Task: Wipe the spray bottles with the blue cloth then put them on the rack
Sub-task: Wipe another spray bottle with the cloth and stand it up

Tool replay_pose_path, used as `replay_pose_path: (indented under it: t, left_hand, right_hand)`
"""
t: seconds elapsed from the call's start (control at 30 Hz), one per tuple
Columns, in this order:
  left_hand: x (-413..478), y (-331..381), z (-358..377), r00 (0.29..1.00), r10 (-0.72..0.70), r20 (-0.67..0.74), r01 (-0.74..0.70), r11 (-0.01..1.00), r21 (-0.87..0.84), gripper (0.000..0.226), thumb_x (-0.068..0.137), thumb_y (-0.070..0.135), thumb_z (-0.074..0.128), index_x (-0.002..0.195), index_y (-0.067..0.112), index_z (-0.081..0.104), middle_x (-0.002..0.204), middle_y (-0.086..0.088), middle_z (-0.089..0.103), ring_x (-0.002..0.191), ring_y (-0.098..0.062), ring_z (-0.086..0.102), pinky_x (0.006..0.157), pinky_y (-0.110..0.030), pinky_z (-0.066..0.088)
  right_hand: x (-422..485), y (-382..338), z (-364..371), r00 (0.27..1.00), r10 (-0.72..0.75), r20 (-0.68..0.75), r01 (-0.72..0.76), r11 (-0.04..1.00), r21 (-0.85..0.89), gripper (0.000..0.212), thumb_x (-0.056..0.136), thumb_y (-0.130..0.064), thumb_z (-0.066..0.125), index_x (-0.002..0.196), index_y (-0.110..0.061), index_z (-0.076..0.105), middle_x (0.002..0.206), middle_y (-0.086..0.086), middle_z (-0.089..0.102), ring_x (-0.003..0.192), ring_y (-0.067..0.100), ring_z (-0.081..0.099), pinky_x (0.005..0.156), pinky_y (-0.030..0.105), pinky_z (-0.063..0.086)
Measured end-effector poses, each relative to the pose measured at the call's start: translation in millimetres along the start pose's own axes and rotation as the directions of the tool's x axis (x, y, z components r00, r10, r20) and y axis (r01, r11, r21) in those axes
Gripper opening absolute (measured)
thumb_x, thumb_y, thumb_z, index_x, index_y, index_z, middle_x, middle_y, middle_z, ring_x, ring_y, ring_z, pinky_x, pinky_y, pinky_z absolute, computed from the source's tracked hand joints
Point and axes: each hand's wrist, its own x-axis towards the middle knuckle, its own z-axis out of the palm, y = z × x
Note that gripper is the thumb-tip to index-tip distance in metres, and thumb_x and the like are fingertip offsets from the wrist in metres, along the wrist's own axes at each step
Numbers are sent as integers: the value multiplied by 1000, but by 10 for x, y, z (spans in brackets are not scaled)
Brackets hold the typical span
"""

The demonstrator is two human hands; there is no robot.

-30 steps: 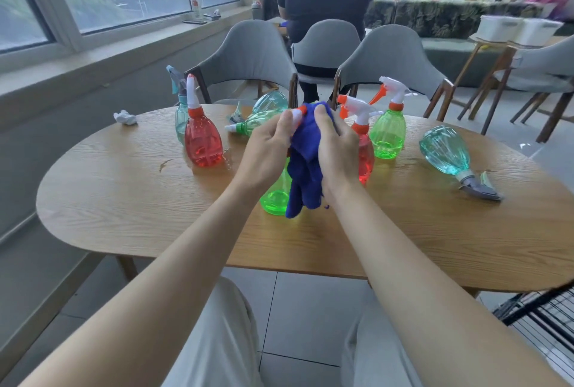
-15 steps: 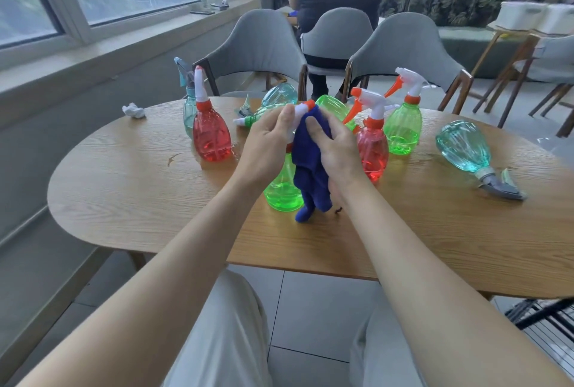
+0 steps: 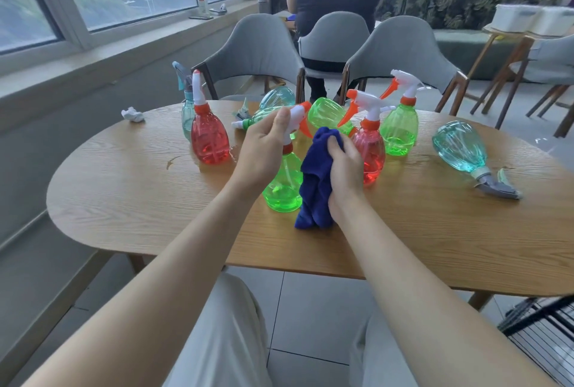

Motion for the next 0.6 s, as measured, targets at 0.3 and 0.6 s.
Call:
replay_pose_path:
  t: [0.3,0.6]
  left_hand:
    - [-17,27,-16,997,-51,54,59,988,-141,37,116,30,44,137,16,71,130,-1,76,125,-13,69,116,-40,49]
    - [8,-22,-23,998,-45,32,48,996,-77,36,115,37,45,133,23,73,122,7,78,119,-7,70,113,-38,52]
  right_hand:
    - [25,-267,171,925,-157,347,244,944,-223,28,112,-30,51,133,-25,68,121,-8,76,116,9,70,100,30,56]
    - [78,-103,175,960,-150,235,191,968,-165,27,113,-32,48,115,-19,72,85,-7,70,78,9,62,70,26,49]
